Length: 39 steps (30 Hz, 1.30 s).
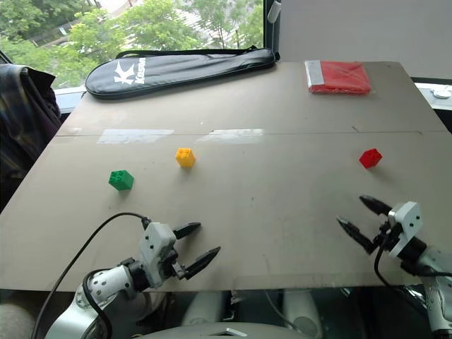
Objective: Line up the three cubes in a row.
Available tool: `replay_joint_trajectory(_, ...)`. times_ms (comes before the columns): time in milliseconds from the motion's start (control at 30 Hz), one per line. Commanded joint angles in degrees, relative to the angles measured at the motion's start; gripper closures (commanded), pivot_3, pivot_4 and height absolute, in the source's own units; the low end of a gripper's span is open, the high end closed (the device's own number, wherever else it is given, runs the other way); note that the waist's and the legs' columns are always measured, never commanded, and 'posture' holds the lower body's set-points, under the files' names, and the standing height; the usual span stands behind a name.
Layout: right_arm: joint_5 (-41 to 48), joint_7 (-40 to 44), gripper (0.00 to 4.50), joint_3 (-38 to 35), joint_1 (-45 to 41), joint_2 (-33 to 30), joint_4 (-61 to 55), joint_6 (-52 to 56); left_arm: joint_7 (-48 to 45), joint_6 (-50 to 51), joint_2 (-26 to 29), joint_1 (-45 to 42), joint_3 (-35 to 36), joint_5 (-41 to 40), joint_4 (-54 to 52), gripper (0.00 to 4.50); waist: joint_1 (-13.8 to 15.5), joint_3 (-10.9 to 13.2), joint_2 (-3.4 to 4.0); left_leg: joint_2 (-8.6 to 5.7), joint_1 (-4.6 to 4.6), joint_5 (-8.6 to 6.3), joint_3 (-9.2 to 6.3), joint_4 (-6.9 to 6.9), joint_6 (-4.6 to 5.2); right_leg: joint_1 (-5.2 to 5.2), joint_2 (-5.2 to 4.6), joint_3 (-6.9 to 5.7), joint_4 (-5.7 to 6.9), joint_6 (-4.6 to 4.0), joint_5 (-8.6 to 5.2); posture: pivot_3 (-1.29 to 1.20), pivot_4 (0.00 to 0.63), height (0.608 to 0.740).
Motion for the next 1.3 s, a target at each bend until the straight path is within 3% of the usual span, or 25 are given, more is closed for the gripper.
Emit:
replay_joint_trajectory(33, -5.6, -11.74, 0.0, -2.97, -4.9, -2.52, -0.18, 5.44, -1.39, 3.34, 1.39, -4.21, 0.11, -3.63, -4.77, 0.04, -0.04, 0.04, -0.06, 0.0, -0.01, 0.0, -0.01, 0.0, 0.0, 0.0, 0.0, -0.01, 0.01, 0.0, 0.0, 0.0, 0.15, 0.708)
replay_joint_trajectory(333, -5.1, -18.05, 0.0, -1.54, -23.88, -5.4, 10.76, 23.61, -4.91, 17.0, 7.88, -21.2, 0.61, -13.48, -9.75, 0.04, -0.25, 0.13, -0.14, -0.06, -0.13, 0.01, 0.07, -0.04, 0.01, -0.02, 0.13, -0.02, 0.03, -0.26, 0.15, 0.0, 0.15, 0.708)
replay_joint_trajectory(767, -7.78, -11.54, 0.0, 3.01, -36.06, -5.46, 27.22, 22.81, -6.65, 20.11, 10.25, -28.67, 1.56, -17.44, -9.12, 0.04, -0.43, 0.23, -0.23, -0.07, -0.15, 0.01, 0.1, -0.11, 0.01, -0.02, 0.15, -0.01, -0.04, -0.23, 0.16, 0.0, 0.15, 0.708)
replay_joint_trajectory(800, -8.18, -10.88, 0.62, 3.53, -36.58, -5.48, 28.08, 22.06, -6.51, 19.98, 10.19, -28.45, 1.45, -17.26, -9.4, 0.0, -0.43, 0.24, -0.22, -0.07, -0.15, 0.01, 0.11, -0.11, 0.01, -0.02, 0.15, 0.0, -0.04, -0.15, 0.21, 0.0, 0.15, 0.708)
replay_joint_trajectory(867, -8.71, -10.06, 1.07, 4.05, -37.28, -5.39, 29.22, 21.39, -6.22, 19.95, 10.12, -28.14, 1.31, -17.18, -10.05, 0.0, -0.45, 0.24, -0.23, -0.07, -0.14, 0.01, 0.1, -0.11, 0.01, -0.02, 0.15, 0.01, -0.03, -0.06, 0.26, 0.0, 0.15, 0.708)
replay_joint_trajectory(1033, -9.07, -10.69, 3.19, 3.98, -36.56, -4.35, 27.75, 20.12, -5.5, 20.99, 10.14, -29.06, 1.51, -17.98, -11.0, 0.0, -0.45, 0.24, -0.23, -0.07, -0.14, 0.01, 0.11, -0.11, 0.01, -0.02, 0.15, 0.0, -0.03, -0.06, 0.26, 0.0, 0.15, 0.708)
replay_joint_trajectory(1200, -7.6, -14.97, 3.24, 2.95, -31.16, -1.23, 16.02, 23.51, -5.83, 21.28, 10.3, -30.15, 1.44, -17.92, -10.27, 0.0, -0.43, 0.24, -0.23, -0.06, -0.14, 0.01, 0.08, -0.11, 0.01, -0.02, 0.16, -0.02, 0.01, -0.01, 0.28, 0.0, 0.15, 0.708)
replay_joint_trajectory(1300, -7.35, -22.38, 3.24, 3.7, -21.83, 3.71, -2.38, 28.55, -6.48, 21.19, 10.72, -30.87, 1.37, -17.61, -9.28, 0.0, -0.23, 0.23, -0.25, -0.05, -0.15, 0.01, 0.03, -0.12, 0.0, -0.02, 0.15, -0.08, 0.02, 0.01, 0.27, 0.0, 0.15, 0.708)
